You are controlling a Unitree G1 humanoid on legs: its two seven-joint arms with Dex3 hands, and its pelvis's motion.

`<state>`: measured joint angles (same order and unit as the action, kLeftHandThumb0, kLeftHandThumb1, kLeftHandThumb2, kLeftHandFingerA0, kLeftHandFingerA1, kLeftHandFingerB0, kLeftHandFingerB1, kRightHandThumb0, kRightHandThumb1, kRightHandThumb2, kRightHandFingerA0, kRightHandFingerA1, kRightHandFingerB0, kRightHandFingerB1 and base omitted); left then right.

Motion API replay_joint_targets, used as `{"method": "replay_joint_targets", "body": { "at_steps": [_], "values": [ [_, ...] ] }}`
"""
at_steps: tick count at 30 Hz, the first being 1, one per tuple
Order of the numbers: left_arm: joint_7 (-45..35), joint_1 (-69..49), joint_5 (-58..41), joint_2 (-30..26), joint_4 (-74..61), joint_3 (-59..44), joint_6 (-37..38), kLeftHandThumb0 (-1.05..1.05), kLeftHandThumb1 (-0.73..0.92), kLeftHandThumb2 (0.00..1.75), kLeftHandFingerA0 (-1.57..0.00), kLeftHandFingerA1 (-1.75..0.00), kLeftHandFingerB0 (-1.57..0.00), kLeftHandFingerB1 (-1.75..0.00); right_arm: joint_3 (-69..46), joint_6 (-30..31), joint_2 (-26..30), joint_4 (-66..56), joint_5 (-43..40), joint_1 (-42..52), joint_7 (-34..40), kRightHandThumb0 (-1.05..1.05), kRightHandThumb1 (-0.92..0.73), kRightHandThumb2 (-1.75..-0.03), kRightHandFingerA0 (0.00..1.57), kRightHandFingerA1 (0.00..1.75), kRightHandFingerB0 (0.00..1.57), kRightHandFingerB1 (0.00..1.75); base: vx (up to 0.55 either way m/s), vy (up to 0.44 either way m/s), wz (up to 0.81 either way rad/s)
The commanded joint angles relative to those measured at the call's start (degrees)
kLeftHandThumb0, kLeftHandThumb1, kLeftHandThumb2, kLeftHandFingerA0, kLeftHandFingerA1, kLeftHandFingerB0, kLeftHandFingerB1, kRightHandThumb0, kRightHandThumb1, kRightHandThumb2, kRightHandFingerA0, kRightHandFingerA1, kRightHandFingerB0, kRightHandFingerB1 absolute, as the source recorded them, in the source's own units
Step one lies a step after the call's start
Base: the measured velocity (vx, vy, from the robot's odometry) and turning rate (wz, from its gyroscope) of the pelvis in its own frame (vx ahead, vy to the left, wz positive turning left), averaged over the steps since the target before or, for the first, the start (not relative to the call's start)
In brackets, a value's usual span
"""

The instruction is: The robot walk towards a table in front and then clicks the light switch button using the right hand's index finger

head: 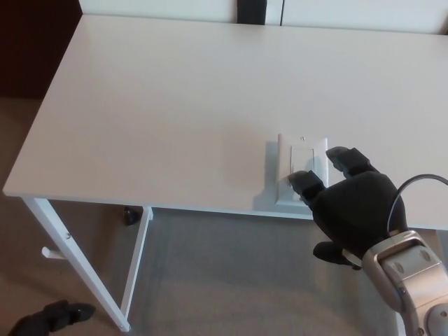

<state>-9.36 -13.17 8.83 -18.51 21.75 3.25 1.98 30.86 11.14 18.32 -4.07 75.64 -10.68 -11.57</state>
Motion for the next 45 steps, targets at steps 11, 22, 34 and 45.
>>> {"method": "replay_joint_targets", "body": {
  "at_steps": [11, 22, 34, 45],
  "values": [
    [-0.31, 0.26, 0.23, -0.98, 0.30, -0.40, -0.63, -0.05, 0.62, 0.57, -0.57, -0.46, -0.42, -0.40, -0.28, 1.08, 0.43, 0.83, 0.31, 0.58, -0.25, -0.76, -0.54, -0.90, 0.00, 0.23, 0.15, 0.33, 0.00, 0.000, 0.00],
    [-0.55, 0.13, 0.51, -1.28, -0.32, -0.20, -1.18, -0.06, 0.62, 0.57, -0.56, -0.45, -0.41, -0.40, -0.18, 0.50, 0.34, 2.77, -0.95, 1.12, 1.42, -0.78, -0.54, -0.90, 0.00, 0.23, 0.19, 0.34, 0.00, 0.000, 0.00],
    [-0.78, 0.37, 0.37, -1.23, -0.29, -0.24, -1.65, -0.06, 0.63, 0.57, -0.55, -0.44, -0.40, -0.40, -0.10, 0.96, -0.18, 4.10, -1.85, 2.15, 2.10, -0.78, -0.55, -0.91, 0.00, 0.23, 0.17, 0.36, 0.00, 0.000, 0.00],
    [-0.41, 0.35, 0.68, -1.16, -0.03, -0.17, -1.13, -0.05, 0.62, 0.57, -0.56, -0.45, -0.42, -0.40, -0.65, 0.79, 0.54, 0.42, -2.25, 2.56, 0.51, -0.76, -0.69, -0.61, 0.03, 0.22, 0.12, 0.25, 0.00, 0.000, 0.00]
  ]
}}
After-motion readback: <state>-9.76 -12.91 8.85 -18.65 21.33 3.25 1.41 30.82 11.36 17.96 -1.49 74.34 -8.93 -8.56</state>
